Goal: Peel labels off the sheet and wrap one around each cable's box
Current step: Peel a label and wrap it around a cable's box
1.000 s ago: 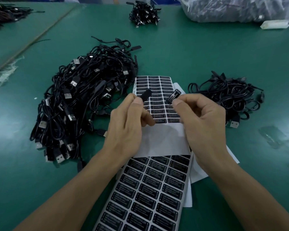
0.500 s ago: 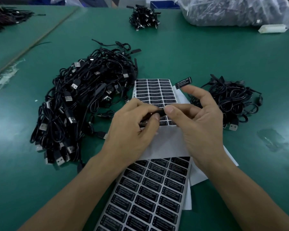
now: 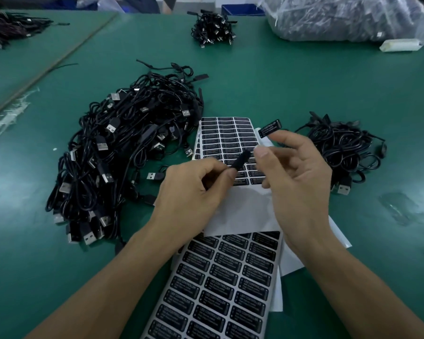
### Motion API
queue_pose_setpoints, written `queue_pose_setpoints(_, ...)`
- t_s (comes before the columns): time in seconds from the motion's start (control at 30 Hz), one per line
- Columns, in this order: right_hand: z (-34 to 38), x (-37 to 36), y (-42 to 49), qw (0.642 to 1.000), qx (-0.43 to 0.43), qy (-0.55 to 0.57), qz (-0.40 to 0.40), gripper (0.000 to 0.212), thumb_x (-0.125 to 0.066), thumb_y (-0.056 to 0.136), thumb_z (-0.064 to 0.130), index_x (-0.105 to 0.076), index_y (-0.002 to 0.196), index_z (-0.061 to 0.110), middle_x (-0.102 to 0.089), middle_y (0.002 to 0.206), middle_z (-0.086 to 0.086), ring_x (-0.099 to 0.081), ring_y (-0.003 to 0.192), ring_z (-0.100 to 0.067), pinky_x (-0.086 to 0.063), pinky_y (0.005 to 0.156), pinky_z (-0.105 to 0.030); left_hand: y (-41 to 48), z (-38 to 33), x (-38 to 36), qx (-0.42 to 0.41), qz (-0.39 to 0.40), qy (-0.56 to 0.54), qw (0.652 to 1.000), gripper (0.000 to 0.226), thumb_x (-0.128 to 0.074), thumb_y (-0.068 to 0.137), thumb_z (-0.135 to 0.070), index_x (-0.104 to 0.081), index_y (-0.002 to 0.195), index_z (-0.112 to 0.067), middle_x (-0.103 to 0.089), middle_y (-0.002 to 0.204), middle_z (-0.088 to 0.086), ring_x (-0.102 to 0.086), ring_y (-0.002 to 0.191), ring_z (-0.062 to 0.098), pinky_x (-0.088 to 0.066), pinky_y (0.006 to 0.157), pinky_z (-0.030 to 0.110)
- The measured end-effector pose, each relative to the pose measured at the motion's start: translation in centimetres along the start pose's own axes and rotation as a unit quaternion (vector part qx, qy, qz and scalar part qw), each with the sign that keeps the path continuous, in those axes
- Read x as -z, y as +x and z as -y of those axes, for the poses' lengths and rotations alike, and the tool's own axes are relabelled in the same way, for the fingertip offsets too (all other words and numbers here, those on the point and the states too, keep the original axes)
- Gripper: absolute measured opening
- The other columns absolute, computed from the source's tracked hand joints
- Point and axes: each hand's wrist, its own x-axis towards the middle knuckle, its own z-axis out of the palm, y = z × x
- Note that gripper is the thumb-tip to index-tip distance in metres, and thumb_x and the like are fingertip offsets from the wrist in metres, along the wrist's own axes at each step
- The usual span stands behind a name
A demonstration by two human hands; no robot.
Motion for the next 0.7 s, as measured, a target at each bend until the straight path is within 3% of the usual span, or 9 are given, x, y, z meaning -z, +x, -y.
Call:
queue_pose_setpoints(0.07,0.23,0.00,-0.02,1.000,-0.009,0.018,-0.012,0.005,-0.071,0.092,0.020,-0.071,0.091,0.025,-0.067,0.073,0.009,-0.058,0.064,-0.004,-0.048,0.063,-0.019,0.10,0.03,0.00,0.013,-0.015,-0.026,0.999,0.018,-0.067,0.096,-0.032,-0.073,0.080,-0.028,-0.066,0.064,-0.006,-0.054,0.053,0.009,-0.041,0.049,0.024)
queue_pose_setpoints(0.2,0.25,-0.13,-0.40,0.994,-0.096,0.056,0.023,0.012,-0.070,0.090,0.013,-0.075,0.081,0.017,-0.065,0.070,-0.003,-0.053,0.064,-0.013,-0.043,0.050,-0.021,0.12,-0.14,-0.09,0.017,-0.028,-0.058,0.998,0.019,-0.066,0.097,-0.030,-0.074,0.081,-0.025,-0.068,0.067,0.000,-0.061,0.061,0.023,-0.049,0.055,0.035)
queue_pose_setpoints(0.33,0.04,-0.33,-0.61,0.990,-0.125,0.039,0.061,0.014,-0.069,0.090,0.014,-0.076,0.079,0.019,-0.072,0.074,0.000,-0.061,0.068,-0.008,-0.046,0.053,-0.018,-0.01,-0.37,-0.08,0.028,-0.022,-0.095,0.995,0.021,-0.062,0.093,-0.035,-0.077,0.084,-0.023,-0.070,0.069,0.007,-0.062,0.067,0.035,-0.050,0.060,0.047)
queue_pose_setpoints(0.47,0.01,-0.41,-0.65,0.988,-0.135,0.045,0.062,0.015,-0.069,0.092,0.014,-0.077,0.081,0.020,-0.076,0.078,0.000,-0.065,0.068,-0.005,-0.049,0.055,-0.016,-0.05,-0.54,0.07,0.036,-0.003,-0.118,0.992,0.018,-0.063,0.094,-0.031,-0.079,0.089,-0.024,-0.073,0.071,0.006,-0.064,0.069,0.037,-0.052,0.062,0.051)
queue_pose_setpoints(0.57,-0.05,-0.42,-0.62,0.989,-0.133,0.038,0.059,0.017,-0.069,0.092,0.015,-0.078,0.079,0.022,-0.076,0.078,0.000,-0.065,0.068,-0.004,-0.049,0.056,-0.016,-0.04,-0.44,0.21,0.043,0.016,-0.136,0.990,0.016,-0.065,0.093,-0.026,-0.079,0.087,-0.021,-0.073,0.072,0.005,-0.065,0.069,0.032,-0.053,0.063,0.045)
queue_pose_setpoints(0.7,-0.02,-0.51,-0.60,0.990,-0.125,0.033,0.064,0.021,-0.068,0.092,0.014,-0.078,0.076,0.023,-0.075,0.076,0.001,-0.065,0.066,-0.002,-0.048,0.055,-0.014,0.06,-0.41,0.36,0.050,0.040,-0.138,0.988,0.017,-0.063,0.085,-0.028,-0.076,0.075,-0.022,-0.068,0.069,0.011,-0.053,0.061,0.017,-0.043,0.056,0.032)
